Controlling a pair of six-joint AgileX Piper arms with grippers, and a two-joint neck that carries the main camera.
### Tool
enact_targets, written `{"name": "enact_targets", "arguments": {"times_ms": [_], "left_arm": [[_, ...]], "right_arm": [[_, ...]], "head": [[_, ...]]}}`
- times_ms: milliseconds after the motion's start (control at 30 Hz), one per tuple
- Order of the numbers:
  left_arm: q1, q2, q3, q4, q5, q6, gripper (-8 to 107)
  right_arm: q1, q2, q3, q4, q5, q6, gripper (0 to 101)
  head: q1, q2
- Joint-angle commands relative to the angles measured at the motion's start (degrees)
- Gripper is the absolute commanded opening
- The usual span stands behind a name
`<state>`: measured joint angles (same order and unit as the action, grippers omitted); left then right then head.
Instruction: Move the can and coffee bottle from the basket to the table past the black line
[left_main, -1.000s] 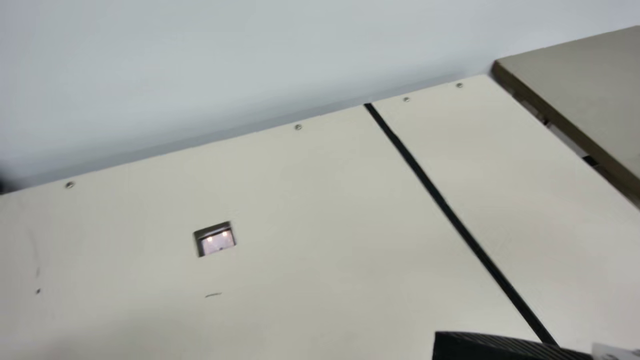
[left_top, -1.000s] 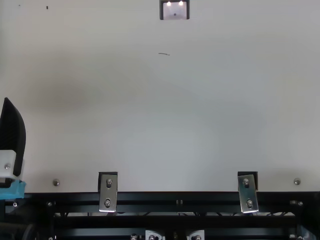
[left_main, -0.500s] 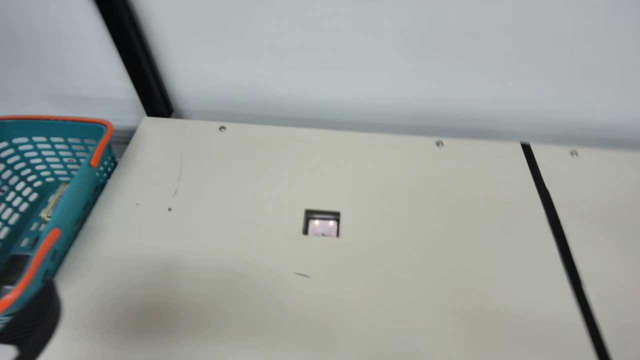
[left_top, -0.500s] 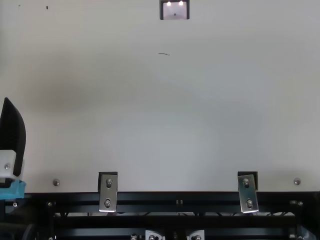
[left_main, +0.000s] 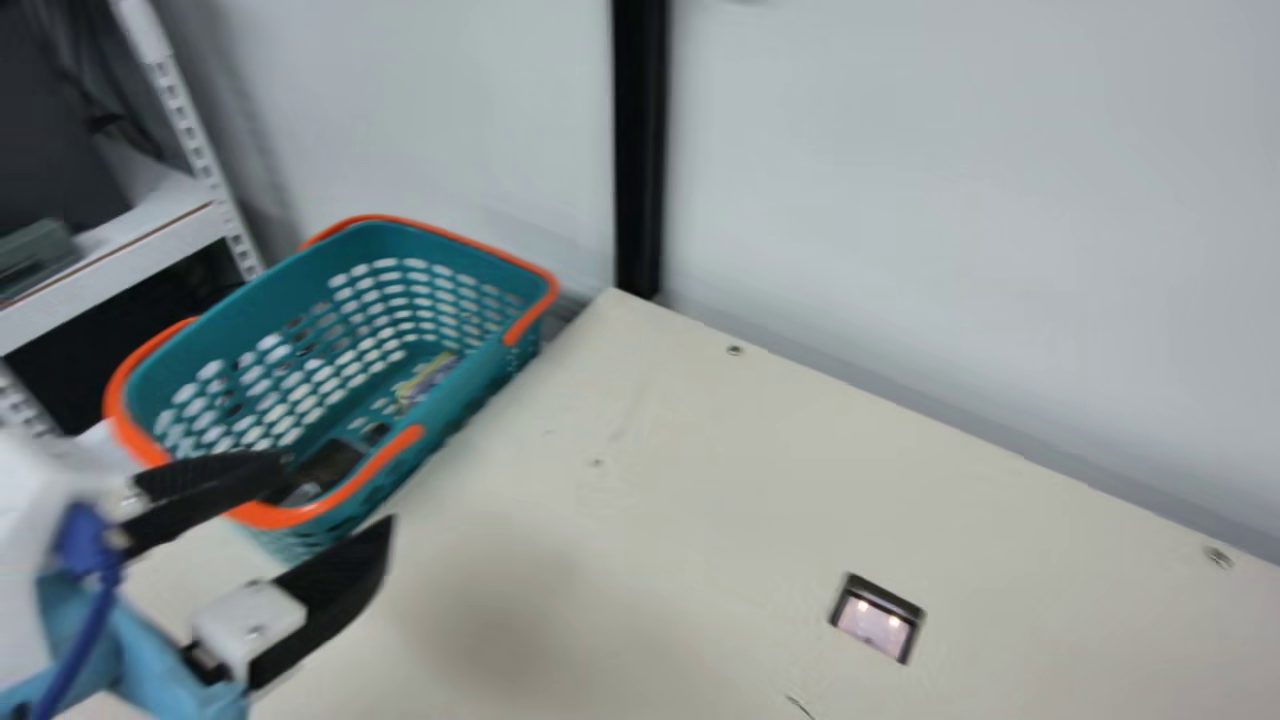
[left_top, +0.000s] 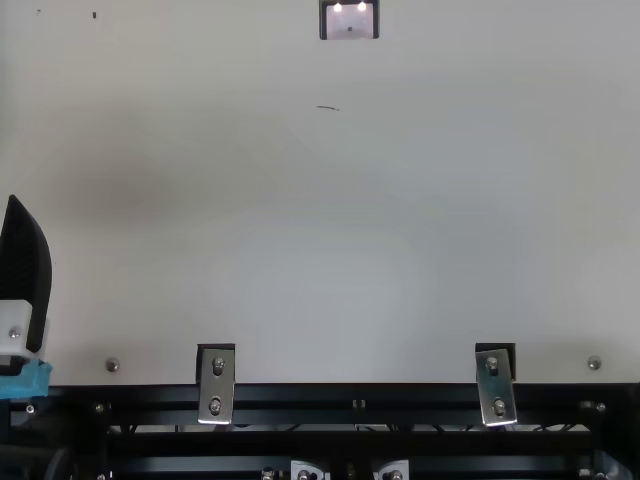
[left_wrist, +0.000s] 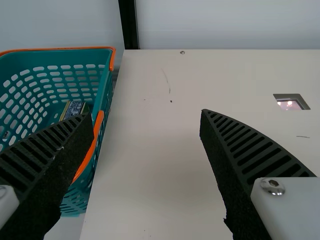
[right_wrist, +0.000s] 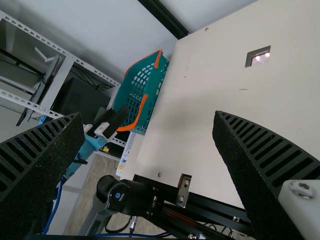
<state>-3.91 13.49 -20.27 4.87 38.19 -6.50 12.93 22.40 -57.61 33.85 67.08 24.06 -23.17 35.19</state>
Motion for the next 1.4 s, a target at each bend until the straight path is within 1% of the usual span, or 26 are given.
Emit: {"name": "enact_targets", "arguments": {"times_ms": [0, 167, 633, 800, 900, 1067, 1367], "left_arm": [[0.0, 0.0, 0.0, 0.0, 0.0, 0.0, 90], [0.0, 0.0, 0.0, 0.0, 0.0, 0.0, 90], [0.1, 0.1, 0.0, -0.2, 0.2, 0.0, 90], [1.8, 1.6, -0.6, -0.5, 0.5, -1.3, 90], [3.6, 3.8, -1.7, -0.2, -0.1, -2.9, 90], [6.6, 9.0, -4.8, 1.2, -1.8, -6.1, 90], [13.2, 22.2, -12.3, 4.8, -6.6, -9.9, 90]], "right_arm": [[0.0, 0.0, 0.0, 0.0, 0.0, 0.0, 101], [0.0, 0.0, 0.0, 0.0, 0.0, 0.0, 101], [0.0, 0.0, 0.0, 0.0, 0.0, 0.0, 101], [0.0, 0.0, 0.0, 0.0, 0.0, 0.0, 101], [0.0, 0.0, 0.0, 0.0, 0.0, 0.0, 101], [0.0, 0.0, 0.0, 0.0, 0.0, 0.0, 101], [0.0, 0.0, 0.0, 0.0, 0.0, 0.0, 101]], "head": [[-1.5, 3.7], [-1.7, 9.7], [-1.7, 9.7], [-1.7, 9.7], [-1.7, 9.7], [-1.7, 9.7], [-1.7, 9.7]]}}
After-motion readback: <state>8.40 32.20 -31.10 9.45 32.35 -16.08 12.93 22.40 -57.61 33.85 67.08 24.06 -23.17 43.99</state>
